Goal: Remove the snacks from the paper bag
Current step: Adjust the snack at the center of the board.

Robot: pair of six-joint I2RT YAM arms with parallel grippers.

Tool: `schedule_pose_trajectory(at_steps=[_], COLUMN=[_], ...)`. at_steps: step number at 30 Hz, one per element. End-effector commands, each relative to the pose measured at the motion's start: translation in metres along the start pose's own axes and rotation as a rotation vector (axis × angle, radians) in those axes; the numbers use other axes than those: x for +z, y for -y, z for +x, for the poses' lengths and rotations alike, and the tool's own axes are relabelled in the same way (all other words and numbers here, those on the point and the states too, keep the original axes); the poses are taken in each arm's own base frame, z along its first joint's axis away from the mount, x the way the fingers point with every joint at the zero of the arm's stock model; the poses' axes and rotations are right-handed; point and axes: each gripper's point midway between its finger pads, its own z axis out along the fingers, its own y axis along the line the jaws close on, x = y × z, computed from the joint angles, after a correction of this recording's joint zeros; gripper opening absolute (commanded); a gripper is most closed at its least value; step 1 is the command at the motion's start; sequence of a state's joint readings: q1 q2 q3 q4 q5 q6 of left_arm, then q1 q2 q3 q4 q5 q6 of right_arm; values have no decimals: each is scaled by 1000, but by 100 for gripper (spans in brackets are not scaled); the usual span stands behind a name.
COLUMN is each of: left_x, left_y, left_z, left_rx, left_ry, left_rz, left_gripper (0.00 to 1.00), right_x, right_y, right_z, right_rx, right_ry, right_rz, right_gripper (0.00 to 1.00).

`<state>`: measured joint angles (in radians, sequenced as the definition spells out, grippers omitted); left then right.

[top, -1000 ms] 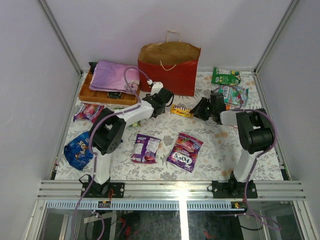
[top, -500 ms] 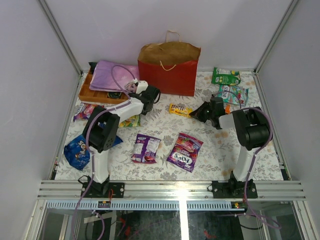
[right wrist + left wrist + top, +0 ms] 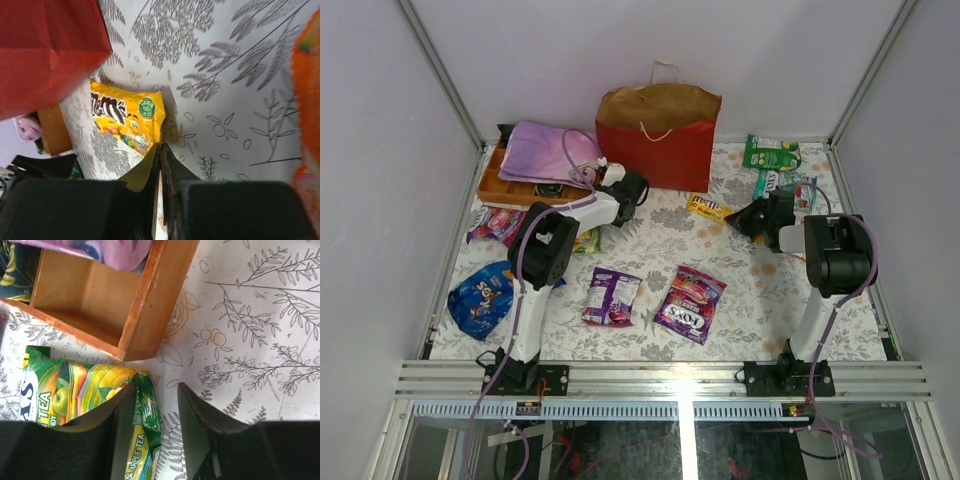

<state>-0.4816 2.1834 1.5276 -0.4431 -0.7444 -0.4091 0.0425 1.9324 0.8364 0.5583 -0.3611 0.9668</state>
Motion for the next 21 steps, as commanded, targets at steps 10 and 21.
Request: schedule_pose_trajectory(at_steps=[10, 21], left_x=[5, -69], left_y=[10, 77], left_z=[5, -12], left_rx=[-24, -41], left_ry=[-19, 43], left_rz=[10, 215], left_gripper=[0, 0], right_x=[-36, -65], right_y=[-55, -75], right_z=[-31, -32], right_rx=[-47, -89], right_ry=[51, 84], right_rz=[-160, -198], right_gripper=[38, 39])
